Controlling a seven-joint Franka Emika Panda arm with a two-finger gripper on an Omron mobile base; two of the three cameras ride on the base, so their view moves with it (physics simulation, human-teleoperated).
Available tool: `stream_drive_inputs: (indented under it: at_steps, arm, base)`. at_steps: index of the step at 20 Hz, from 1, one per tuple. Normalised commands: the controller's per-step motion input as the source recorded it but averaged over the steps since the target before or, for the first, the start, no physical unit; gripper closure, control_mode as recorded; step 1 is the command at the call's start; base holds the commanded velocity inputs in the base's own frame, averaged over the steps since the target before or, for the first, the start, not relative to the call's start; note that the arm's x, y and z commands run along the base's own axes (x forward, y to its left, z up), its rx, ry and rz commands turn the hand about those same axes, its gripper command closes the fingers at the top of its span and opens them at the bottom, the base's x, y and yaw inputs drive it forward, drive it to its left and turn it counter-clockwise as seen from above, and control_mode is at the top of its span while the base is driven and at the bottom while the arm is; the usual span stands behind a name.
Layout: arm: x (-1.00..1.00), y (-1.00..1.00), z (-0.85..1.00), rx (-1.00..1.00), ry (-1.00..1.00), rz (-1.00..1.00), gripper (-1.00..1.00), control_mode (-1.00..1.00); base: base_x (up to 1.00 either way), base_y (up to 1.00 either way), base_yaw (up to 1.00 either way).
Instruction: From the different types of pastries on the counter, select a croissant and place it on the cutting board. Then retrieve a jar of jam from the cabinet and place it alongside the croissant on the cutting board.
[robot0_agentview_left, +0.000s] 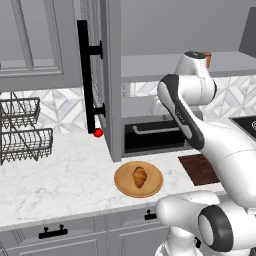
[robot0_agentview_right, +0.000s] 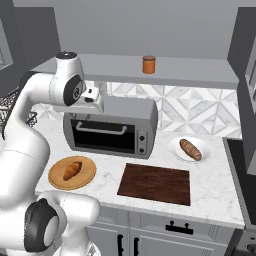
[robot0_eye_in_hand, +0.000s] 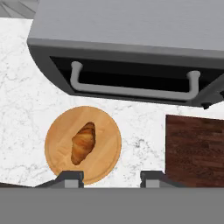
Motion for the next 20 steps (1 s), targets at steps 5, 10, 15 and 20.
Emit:
stream_drive_inputs:
  at_steps: [5,10,15,20]
  arm:
    - [-0.22,0.06,-0.07,0.0,0.0,0.0,-1.0,-1.0]
    - [-0.43,0.25,-0.23,0.0,-0.01,0.0,-1.0,-1.0]
    - [-0.43,0.23,-0.15,0.0,-0.02,0.0,-1.0,-1.0]
    - [-0.47,0.26,-0.51,-0.01,-0.04,0.0,-1.0,-1.0]
  base:
    - [0.0,0.0,0.0]
    - [0.0,0.0,0.0]
    - [0.0,0.0,0.0]
    - [0.0,0.0,0.0]
